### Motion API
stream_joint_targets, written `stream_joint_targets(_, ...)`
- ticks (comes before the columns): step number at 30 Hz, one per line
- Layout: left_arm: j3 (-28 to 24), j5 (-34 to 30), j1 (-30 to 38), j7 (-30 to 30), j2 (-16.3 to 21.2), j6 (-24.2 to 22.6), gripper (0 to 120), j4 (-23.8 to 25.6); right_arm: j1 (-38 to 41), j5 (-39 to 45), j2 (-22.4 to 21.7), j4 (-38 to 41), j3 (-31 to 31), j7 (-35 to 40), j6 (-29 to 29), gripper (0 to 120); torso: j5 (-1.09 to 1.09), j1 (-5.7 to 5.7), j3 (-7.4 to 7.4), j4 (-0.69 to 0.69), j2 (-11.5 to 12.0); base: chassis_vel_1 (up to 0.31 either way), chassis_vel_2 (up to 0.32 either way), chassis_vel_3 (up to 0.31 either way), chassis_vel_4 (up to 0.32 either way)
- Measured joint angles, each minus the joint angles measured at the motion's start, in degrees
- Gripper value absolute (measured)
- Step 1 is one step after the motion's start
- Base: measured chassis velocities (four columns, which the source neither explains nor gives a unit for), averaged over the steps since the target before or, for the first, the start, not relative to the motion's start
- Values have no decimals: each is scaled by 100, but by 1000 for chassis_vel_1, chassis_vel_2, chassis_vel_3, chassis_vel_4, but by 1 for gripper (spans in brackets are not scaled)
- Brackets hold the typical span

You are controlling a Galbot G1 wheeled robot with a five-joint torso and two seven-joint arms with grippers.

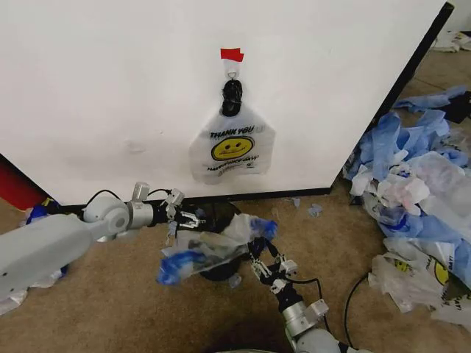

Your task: Pick up the garbage bag from the wall and place it over the trash bin.

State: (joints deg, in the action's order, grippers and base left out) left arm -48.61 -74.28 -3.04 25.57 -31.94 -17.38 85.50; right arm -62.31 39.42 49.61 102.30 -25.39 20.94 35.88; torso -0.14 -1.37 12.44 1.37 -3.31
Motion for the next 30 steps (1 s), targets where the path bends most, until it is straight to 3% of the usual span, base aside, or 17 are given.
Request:
stream_joint_targets(3,-44,-120,150,-44,57,45,97,212,-30,-16,-44,0,53,-13,6,56,15,2,-2,-3,-1,0,0,0,0)
stream_joint_targets(6,-60,-174,164,-108,87,71,97,363,-34,-25,-57,16,70,-10,6,56,3,2,-2,-2,0,0,0,0,0)
stream_joint_targets(14,-36,-281,99,-223,121,151,97,612,-14,-70,-73,125,84,42,2,54,8,2,-2,-1,0,0,0,0,0)
stream_joint_targets(30,-27,47,23,-102,-96,313,97,-103,-78,-108,-109,122,146,17,18,52,6,2,-2,-1,0,0,0,0,0)
